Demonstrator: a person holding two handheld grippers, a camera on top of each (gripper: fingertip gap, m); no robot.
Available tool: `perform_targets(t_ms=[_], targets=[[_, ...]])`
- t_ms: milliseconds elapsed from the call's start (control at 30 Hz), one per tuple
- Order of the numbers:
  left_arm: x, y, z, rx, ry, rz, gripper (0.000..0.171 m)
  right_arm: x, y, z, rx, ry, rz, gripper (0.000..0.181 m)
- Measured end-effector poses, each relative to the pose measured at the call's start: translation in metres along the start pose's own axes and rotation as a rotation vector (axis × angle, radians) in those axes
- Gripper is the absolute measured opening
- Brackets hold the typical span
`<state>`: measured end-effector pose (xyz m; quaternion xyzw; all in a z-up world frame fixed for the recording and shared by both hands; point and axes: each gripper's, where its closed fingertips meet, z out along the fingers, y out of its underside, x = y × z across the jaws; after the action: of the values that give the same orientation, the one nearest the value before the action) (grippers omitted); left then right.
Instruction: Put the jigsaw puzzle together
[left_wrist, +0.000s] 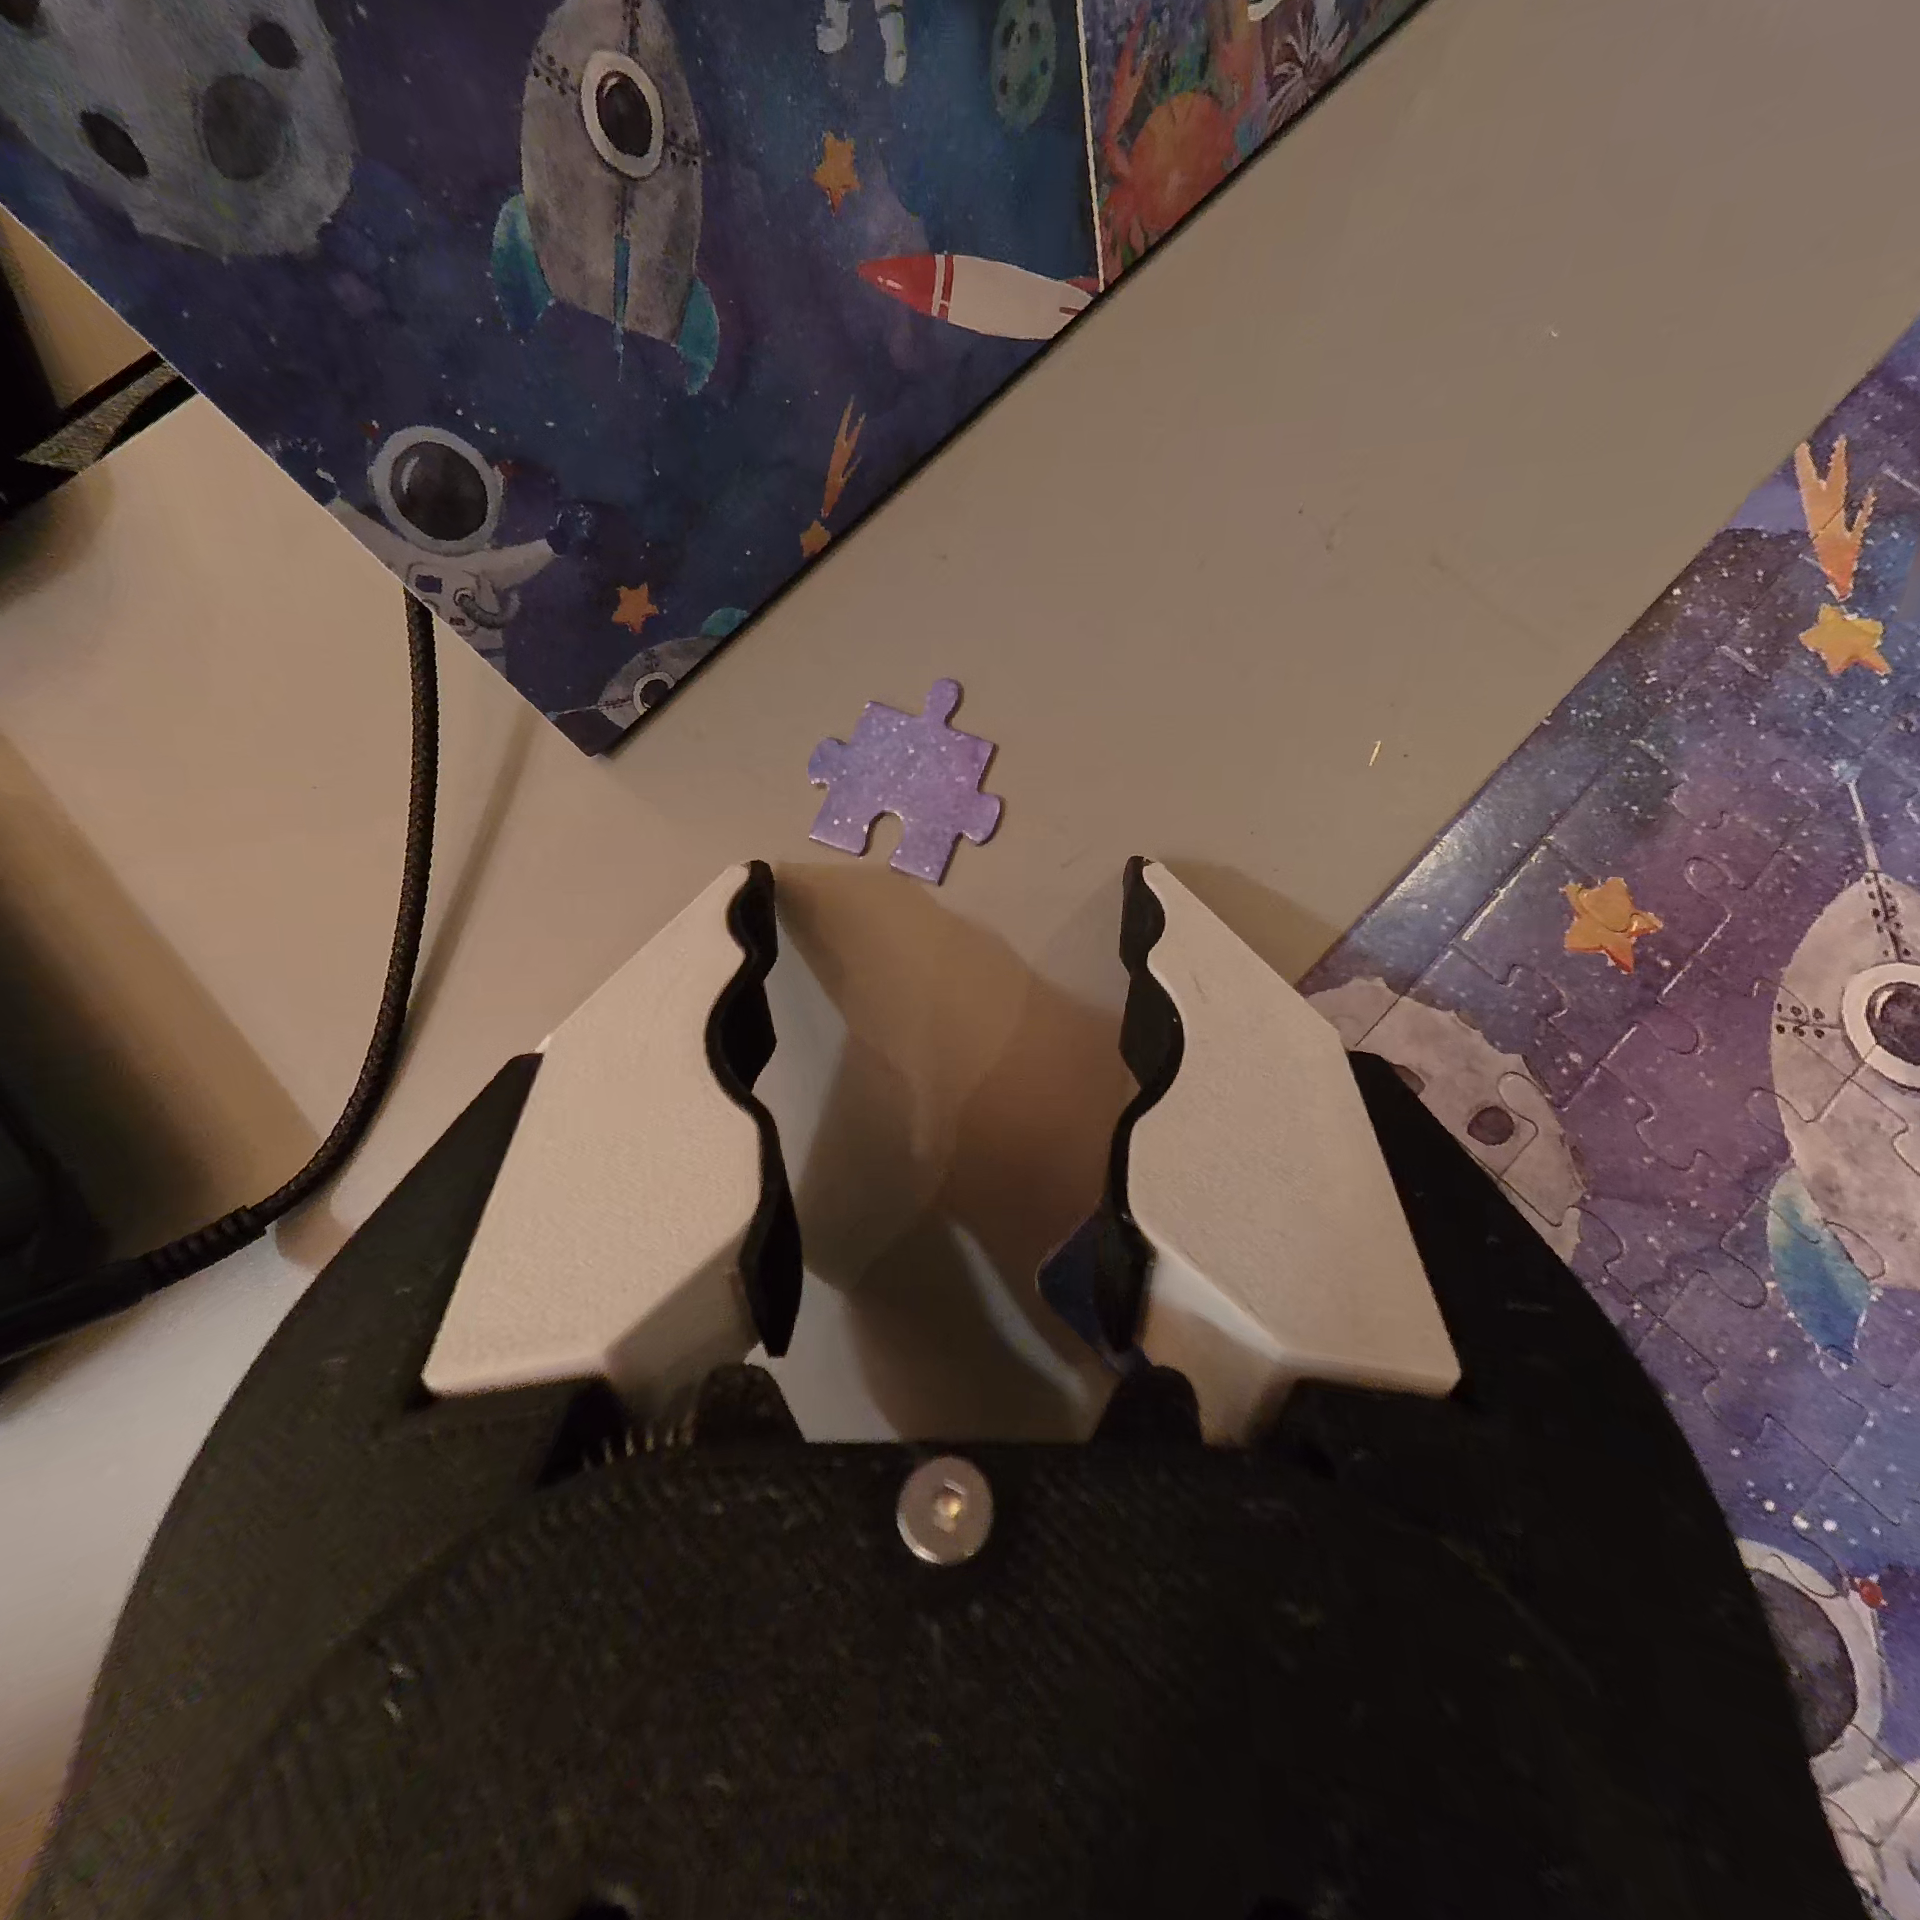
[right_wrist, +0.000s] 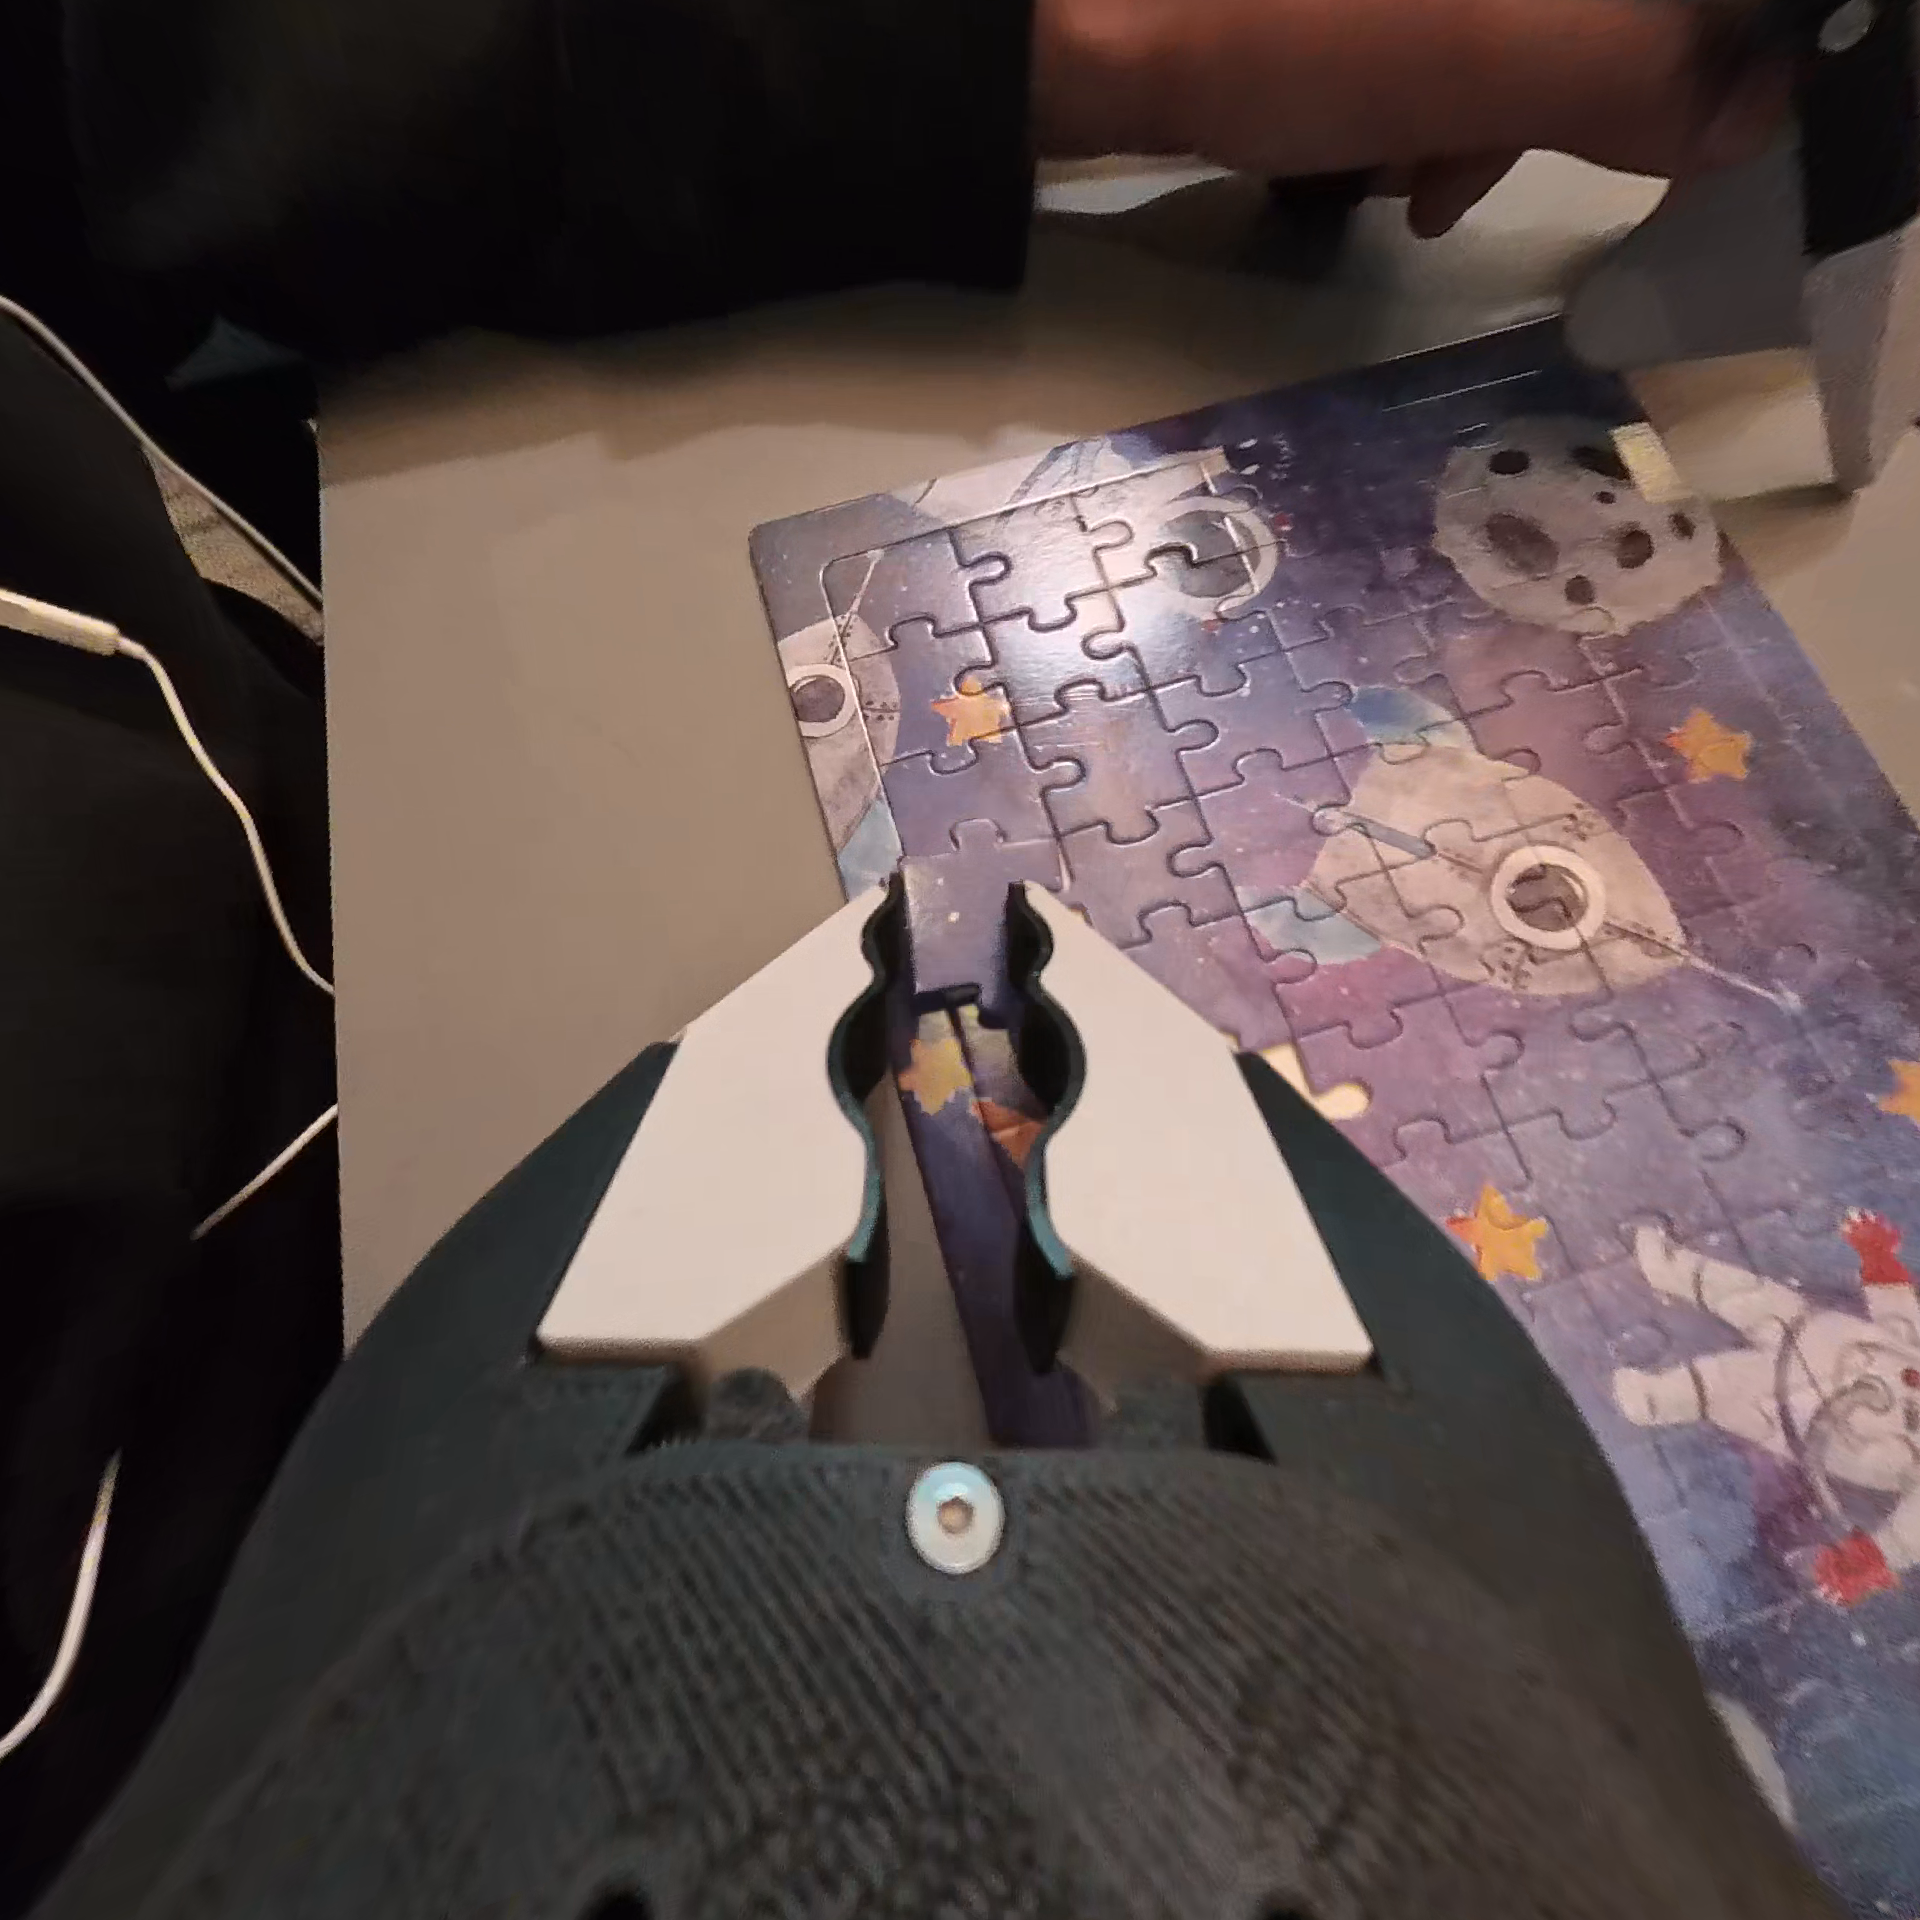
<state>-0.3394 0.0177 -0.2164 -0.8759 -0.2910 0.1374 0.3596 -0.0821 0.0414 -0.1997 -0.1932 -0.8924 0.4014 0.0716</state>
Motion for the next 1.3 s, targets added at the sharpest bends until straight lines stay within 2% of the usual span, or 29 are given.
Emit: perform_targets(t_ms=[500, 1067, 1300], targets=[[0.002, 0.0, 0.0, 0.002, 0.006, 0.015, 0.062, 0.004, 0.007, 0.007, -0.122, -0.032, -0.107, 0.018], [0.003, 0.0, 0.0, 0.001, 0.01, 0.014, 0.061, 0.002, 0.003, 0.005, -0.103, -0.074, -0.138, 0.024], [0.003, 0.0, 0.0, 0.001, 0.009, 0.016, 0.061, 0.011, 0.0, -0.008, -0.054, -0.027, -0.086, 0.01]])
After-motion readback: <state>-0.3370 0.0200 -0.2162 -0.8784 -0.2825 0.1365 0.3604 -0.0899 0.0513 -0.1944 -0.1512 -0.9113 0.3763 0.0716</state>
